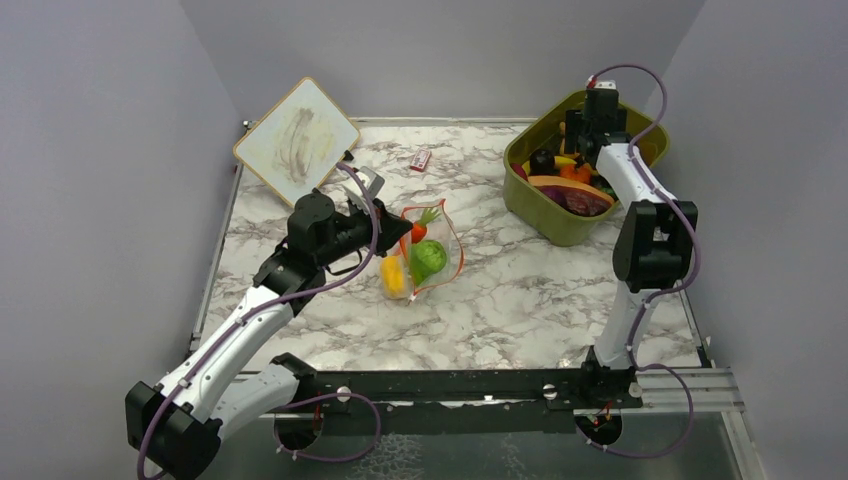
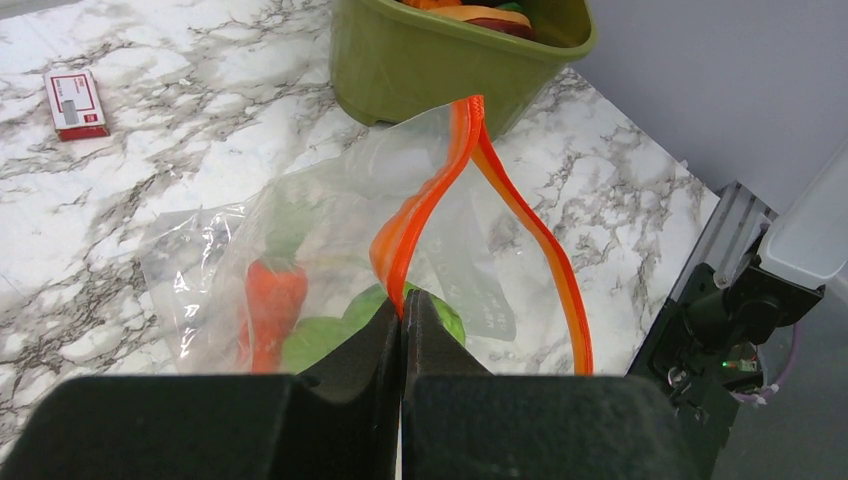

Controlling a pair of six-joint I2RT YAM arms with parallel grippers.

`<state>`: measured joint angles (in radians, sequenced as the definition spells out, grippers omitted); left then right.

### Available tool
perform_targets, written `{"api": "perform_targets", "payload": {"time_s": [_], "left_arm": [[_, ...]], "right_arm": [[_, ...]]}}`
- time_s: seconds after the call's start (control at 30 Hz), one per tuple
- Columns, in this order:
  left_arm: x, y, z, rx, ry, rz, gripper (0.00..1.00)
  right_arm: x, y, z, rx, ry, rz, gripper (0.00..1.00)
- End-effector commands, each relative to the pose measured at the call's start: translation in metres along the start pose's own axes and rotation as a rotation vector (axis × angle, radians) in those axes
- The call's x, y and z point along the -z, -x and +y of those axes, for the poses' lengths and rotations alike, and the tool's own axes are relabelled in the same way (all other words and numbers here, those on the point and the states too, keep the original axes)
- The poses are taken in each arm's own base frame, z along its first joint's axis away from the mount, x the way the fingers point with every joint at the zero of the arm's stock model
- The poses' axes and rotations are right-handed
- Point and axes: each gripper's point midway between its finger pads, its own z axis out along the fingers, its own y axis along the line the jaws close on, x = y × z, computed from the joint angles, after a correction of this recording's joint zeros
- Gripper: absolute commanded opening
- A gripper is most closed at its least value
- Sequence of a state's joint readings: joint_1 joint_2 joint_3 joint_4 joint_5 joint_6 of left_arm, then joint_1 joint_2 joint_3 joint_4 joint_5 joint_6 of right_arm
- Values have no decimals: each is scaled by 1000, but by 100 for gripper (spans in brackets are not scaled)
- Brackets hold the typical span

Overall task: Place the food in the zip-top bag and seal the zipper
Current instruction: Pick up the fake fruit from the bin.

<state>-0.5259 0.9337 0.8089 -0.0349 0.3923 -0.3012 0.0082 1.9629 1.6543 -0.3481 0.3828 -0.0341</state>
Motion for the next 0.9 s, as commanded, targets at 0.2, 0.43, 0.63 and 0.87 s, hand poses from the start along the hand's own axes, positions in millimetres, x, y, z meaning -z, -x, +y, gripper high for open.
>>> {"api": "perform_targets", "payload": {"time_s": [0.2, 0.43, 0.63, 0.87], "left_arm": [[1, 15, 2, -44, 21, -42, 0], [0, 12, 3, -34, 25, -22, 0], [-4, 8, 5, -25, 26, -10, 0], [-3, 8, 3, -25, 17, -11, 0]], "right_arm": [[-32, -15, -11, 17, -67, 79, 79], [-41, -24, -13, 11, -50, 87, 80], [-53, -25, -16, 24, -44, 99, 84], [-60, -33, -27, 31, -34, 123, 84]]}}
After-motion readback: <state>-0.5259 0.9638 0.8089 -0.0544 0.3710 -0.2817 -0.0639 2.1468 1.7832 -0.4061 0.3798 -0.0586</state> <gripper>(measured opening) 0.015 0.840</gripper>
